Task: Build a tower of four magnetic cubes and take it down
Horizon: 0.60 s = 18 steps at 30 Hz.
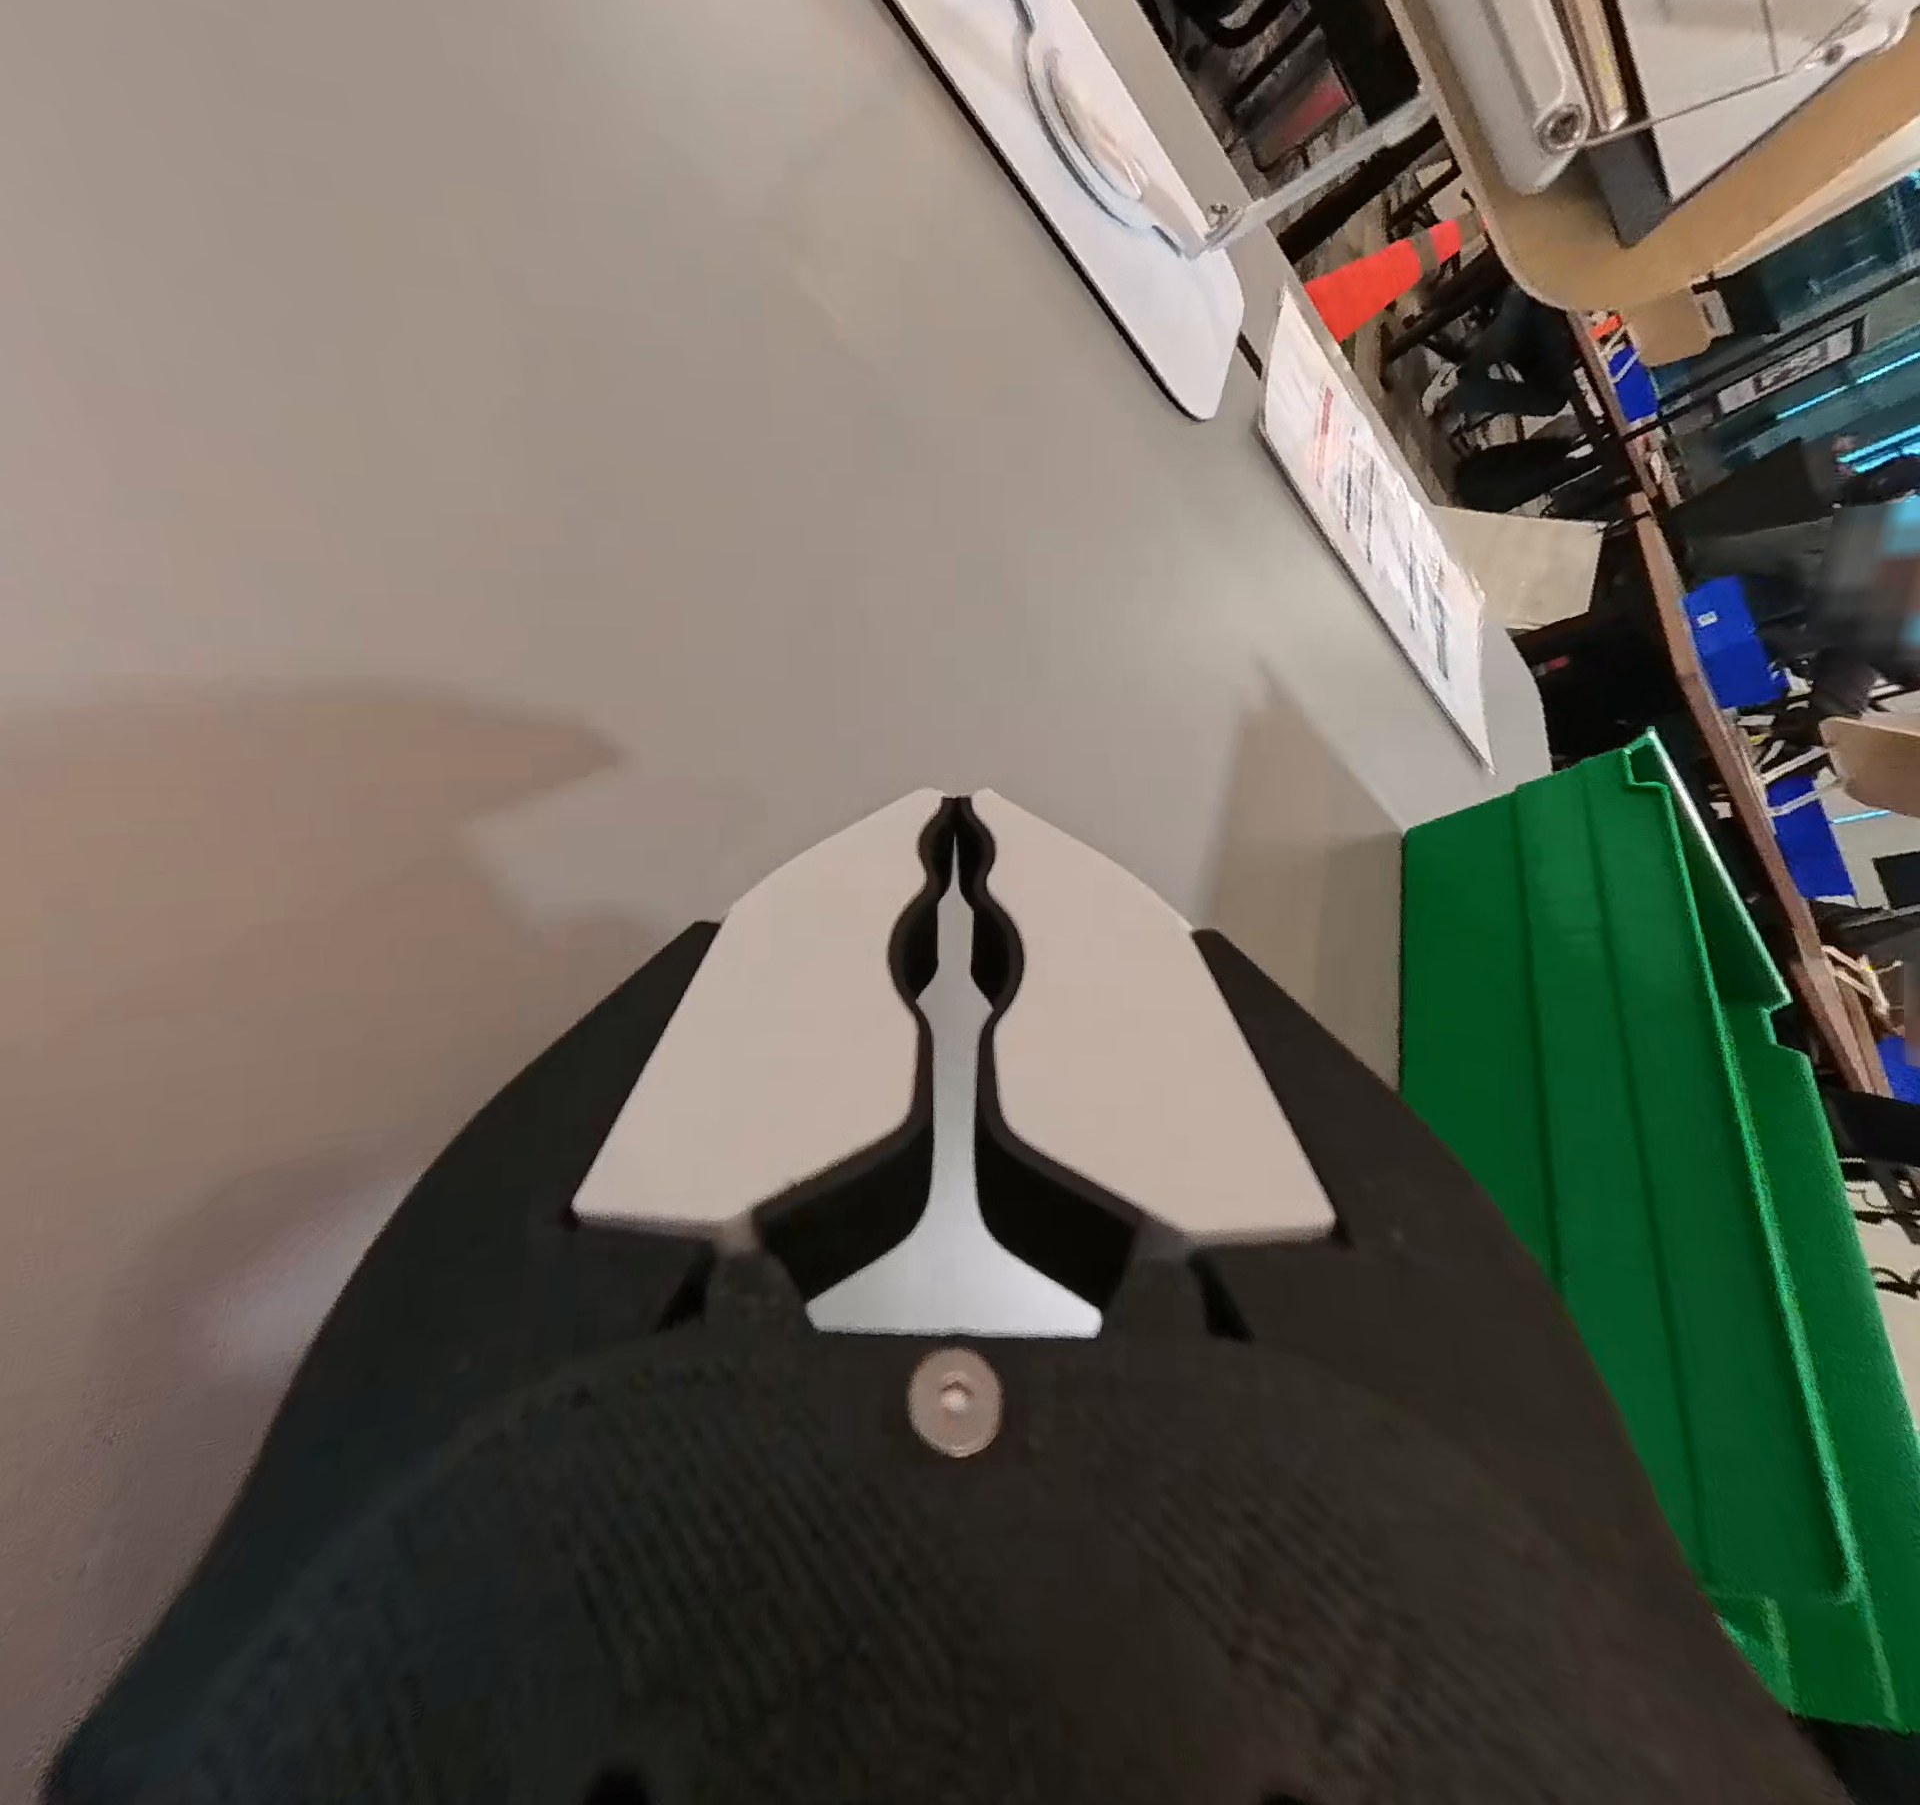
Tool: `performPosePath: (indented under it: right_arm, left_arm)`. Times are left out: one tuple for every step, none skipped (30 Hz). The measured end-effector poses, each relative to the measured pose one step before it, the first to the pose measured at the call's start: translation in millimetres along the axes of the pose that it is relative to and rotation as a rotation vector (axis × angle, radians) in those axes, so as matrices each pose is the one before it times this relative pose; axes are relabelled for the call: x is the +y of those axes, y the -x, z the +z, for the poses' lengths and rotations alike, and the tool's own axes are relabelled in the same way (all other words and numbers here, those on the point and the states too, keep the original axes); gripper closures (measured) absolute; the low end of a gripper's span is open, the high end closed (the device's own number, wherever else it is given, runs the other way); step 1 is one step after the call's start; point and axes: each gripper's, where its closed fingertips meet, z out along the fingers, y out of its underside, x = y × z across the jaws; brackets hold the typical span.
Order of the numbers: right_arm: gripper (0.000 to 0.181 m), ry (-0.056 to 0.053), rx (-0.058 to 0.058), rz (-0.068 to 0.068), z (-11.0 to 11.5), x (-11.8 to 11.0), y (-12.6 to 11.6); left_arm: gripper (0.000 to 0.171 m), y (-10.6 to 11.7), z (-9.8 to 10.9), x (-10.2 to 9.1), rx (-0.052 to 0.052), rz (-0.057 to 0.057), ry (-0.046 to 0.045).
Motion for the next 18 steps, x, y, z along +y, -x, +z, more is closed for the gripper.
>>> performPosePath:
  right_arm:
    - [0.181,-0.0047,-0.0046,0.0008,-0.10,-0.72,1.06]
    - [0.181,0.0000,-0.0024,0.0004,0.33,0.15,0.44]
    - [0.181,0.0027,-0.0025,0.0012,0.62,0.53,0.12]
    - [0.181,0.0019,-0.0016,0.0033,0.42,0.53,-0.07]
    - [0.181,0.0006,-0.0014,0.0038,0.08,0.24,-0.26]
    - [0.181,-0.0010,-0.0030,0.0028,-0.18,-0.18,0.03]
    - [0.181,-0.0038,-0.0038,0.0016,-0.32,-0.53,0.29]
    - [0.181,-0.0066,-0.0051,-0.0006,-0.36,-0.77,0.67]
    - [0.181,-0.0027,-0.0031,-0.0026,-0.19,-0.26,0.73]
    - [0.181,0.0024,-0.0010,-0.0043,0.11,0.46,0.57]
    - [0.181,0.0003,-0.0002,-0.0045,0.07,0.21,0.57]
    - [0.181,-0.0007,0.0000,-0.0043,-0.08,0.02,0.46]
    - [0.181,0.0005,0.0011,-0.0042,-0.03,-0.03,0.25]
    - [0.181,-0.0017,0.0005,-0.0037,-0.21,-0.45,0.29]
    - [0.181,-0.0047,-0.0009,-0.0023,-0.34,-0.85,0.51]
    - [0.181,-0.0032,-0.0010,-0.0011,-0.35,-0.68,0.40]
    - [0.181,-0.0007,-0.0022,-0.0005,-0.17,-0.25,0.56]
    - [0.181,0.0007,-0.0021,0.0001,0.13,0.09,0.61]
  left_arm:
    - [0.170,0.53,-0.24,1.69,0.0003,0.0013,0.00971]
    - [0.170,0.17,-0.17,1.42,0.0006,0.0035,0.00912]
    - [0.170,0.28,-0.04,1.11,-0.0020,0.0047,0.00778]
    - [0.170,0.18,0.07,0.81,-0.0019,0.0040,0.00460]
    - [0.170,-0.22,0.22,0.61,0.0002,0.0004,0.00268]
    - [0.170,-0.45,0.42,1.04,0.0031,-0.0023,0.00462]
    - [0.170,-0.27,0.47,0.96,0.0016,-0.0026,0.00401]
    - [0.170,-0.36,0.39,0.92,0.0005,-0.0007,0.00386]
    - [0.169,-0.61,0.26,0.75,0.0028,-0.0003,0.00410]
    - [0.169,-0.72,0.25,0.11,0.0038,-0.0011,0.00203]
    - [0.169,-0.26,0.18,-0.30,0.0002,-0.0004,0.00033]
    - [0.169,-0.36,0.11,-0.47,0.0008,0.0011,-0.00078]
    - [0.169,-0.58,0.10,-0.30,0.0028,0.0005,0.00042]
    - [0.169,-0.34,0.32,0.55,0.0023,-0.0008,0.00451]
    - [0.168,-0.28,0.40,1.11,0.0034,-0.0024,0.00654]
    - [0.168,-0.25,0.49,1.71,0.0043,-0.0067,0.00865]
    - [0.166,0.03,0.54,1.91,0.0040,-0.0095,0.01015]
    - [0.165,0.04,0.13,0.69,0.0028,-0.0058,0.00469]
